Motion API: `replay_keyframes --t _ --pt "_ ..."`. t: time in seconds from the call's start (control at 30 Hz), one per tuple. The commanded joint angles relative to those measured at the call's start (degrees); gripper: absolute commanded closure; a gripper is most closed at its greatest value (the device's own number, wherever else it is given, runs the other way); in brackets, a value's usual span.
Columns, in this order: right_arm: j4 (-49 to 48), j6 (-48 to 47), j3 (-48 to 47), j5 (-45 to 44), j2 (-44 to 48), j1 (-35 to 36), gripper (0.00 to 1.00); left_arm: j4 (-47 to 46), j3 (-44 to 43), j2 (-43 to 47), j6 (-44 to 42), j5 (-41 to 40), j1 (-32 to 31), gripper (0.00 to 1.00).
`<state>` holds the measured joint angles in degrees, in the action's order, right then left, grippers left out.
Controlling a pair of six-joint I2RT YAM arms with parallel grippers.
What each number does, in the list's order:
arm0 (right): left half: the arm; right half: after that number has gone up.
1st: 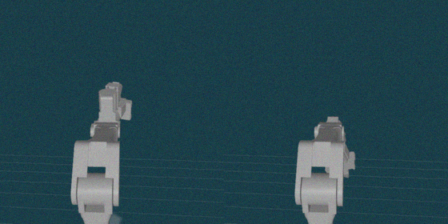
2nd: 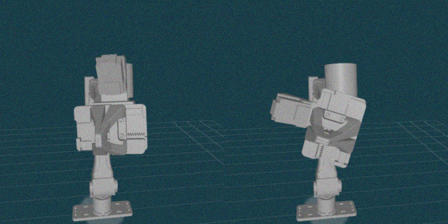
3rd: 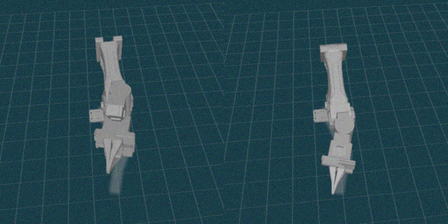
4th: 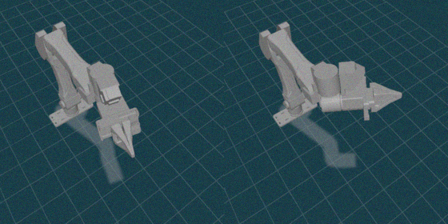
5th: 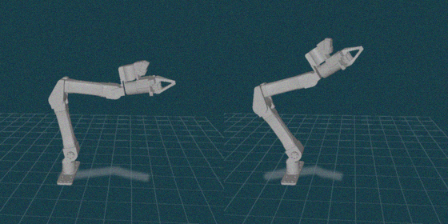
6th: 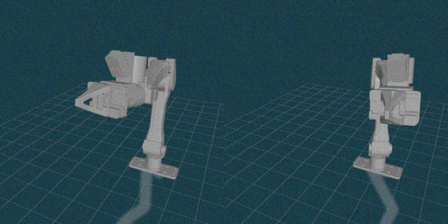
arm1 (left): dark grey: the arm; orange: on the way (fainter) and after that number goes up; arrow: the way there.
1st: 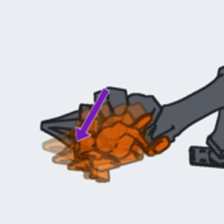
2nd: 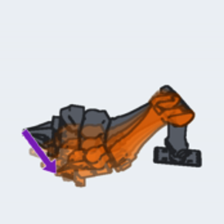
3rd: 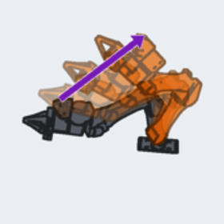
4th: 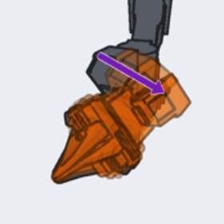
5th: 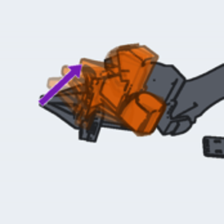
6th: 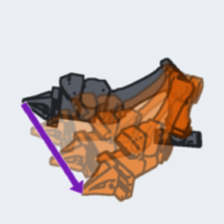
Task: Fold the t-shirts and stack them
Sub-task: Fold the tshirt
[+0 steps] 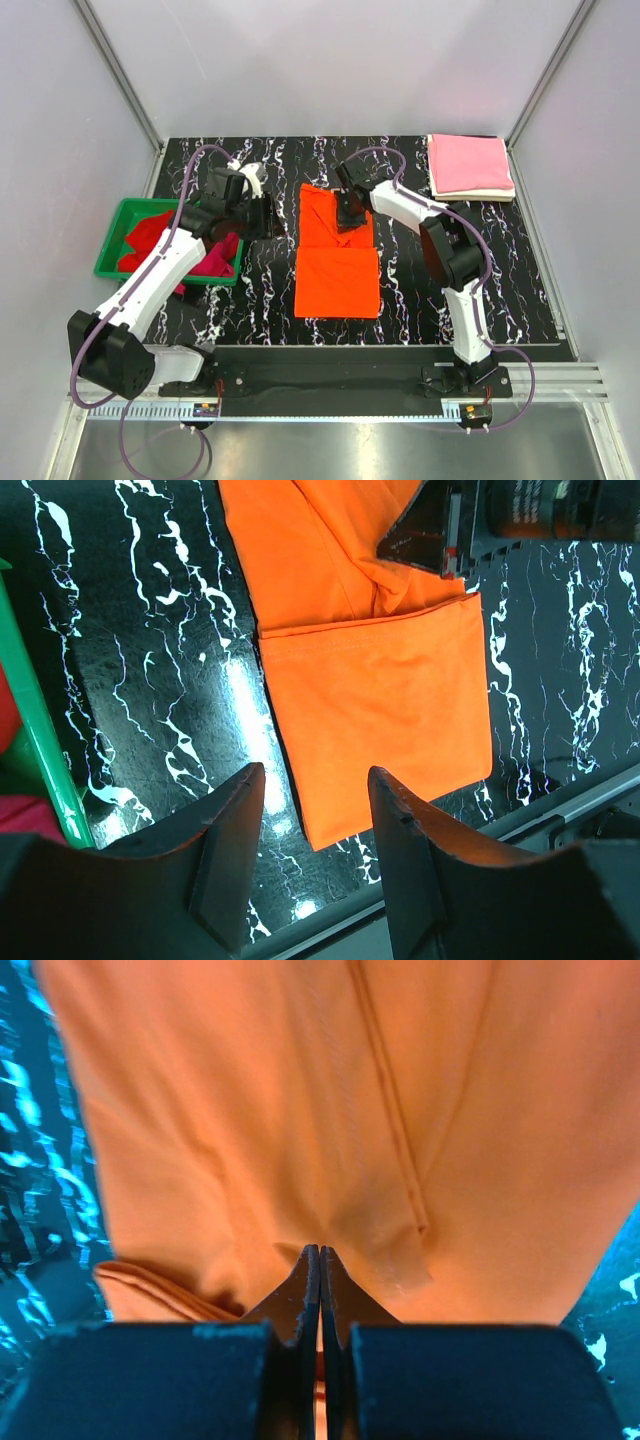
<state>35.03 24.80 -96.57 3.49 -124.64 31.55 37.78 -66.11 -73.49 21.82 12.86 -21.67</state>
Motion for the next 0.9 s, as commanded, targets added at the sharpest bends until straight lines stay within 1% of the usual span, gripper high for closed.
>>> replay_keyframes --t 0.0,0.23,0.53,0.73,0.83,0.87 --pt "-0.7 -1.3 -4.6 1.1 2.6 0.1 1.0 -2.0 0.1 0.4 -0.8 0.8 0.3 0.49" --pt "-1.4 -1.3 -8.0 2.6 -2.7 0.0 1.0 -2.0 0.2 0.0 -0.9 1.2 0.2 0.49" --pt "-2.3 -1.3 -8.5 4.0 -6.0 0.0 1.0 -2.0 0.4 -0.8 -1.0 1.4 0.3 0.49" --pt "-2.2 -1.7 -8.1 3.9 -2.9 -0.1 1.0 -2.0 0.3 -1.6 -1.5 1.7 0.2 0.48" --pt "-0.7 -1.7 -7.6 3.7 0.6 -0.1 0.99 -1.7 1.2 -1.3 -1.3 5.6 0.2 0.47" --pt "-0.2 -1.6 -7.4 3.0 1.8 -0.1 0.96 -1.6 2.0 -0.9 0.2 6.6 0.1 0.47"
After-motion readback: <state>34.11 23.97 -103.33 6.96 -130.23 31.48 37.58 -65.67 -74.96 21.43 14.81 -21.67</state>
